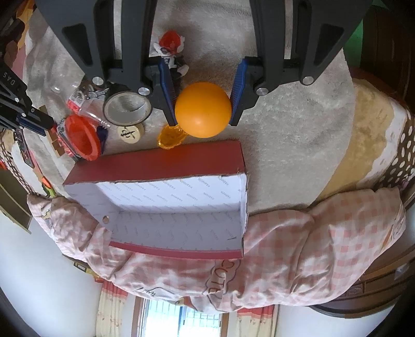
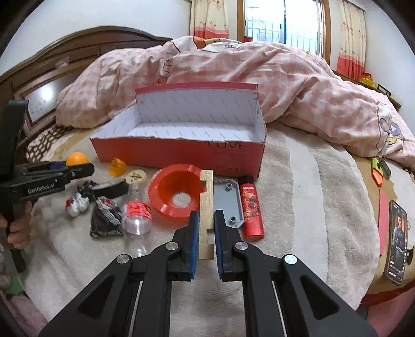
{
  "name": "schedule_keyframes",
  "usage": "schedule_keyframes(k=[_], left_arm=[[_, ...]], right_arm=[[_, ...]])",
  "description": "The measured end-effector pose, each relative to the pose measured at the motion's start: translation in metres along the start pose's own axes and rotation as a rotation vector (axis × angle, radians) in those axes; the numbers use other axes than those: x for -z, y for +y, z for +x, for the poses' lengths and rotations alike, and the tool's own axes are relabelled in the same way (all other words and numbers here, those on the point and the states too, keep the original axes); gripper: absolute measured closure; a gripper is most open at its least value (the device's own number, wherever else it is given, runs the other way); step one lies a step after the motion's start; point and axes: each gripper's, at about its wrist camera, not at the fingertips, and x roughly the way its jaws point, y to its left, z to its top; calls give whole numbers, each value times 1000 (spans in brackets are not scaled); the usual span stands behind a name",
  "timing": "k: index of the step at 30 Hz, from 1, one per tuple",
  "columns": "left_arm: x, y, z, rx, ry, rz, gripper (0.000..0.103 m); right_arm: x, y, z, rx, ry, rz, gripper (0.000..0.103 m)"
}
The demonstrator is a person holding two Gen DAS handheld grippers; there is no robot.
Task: Organize objects
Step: 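Grasp the orange ball with the left tool while the right tool grasps the wooden clothespin, then carry the ball and clothespin into the shoebox and open both tools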
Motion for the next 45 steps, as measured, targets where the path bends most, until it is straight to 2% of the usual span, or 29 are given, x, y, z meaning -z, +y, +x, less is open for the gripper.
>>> schedule_keyframes(k=[14, 25, 30, 35, 45], left_arm=[[-29, -9, -11, 20, -74, 35, 64], [-75, -14, 0, -3, -134, 37, 64], [-97, -16, 16, -5, -140, 29, 64], [-115, -18, 42, -7, -110, 23, 64], [-140, -20, 109, -82, -14, 42, 64]], right_arm=[[-24, 15, 3, -81, -37, 14, 91], [-68, 22, 17, -108, -90, -7, 91], [-92, 18, 42, -107, -79, -10, 91], [-114, 9, 75, -85, -34, 9, 91], [-146, -9, 147, -28, 67, 49, 91]])
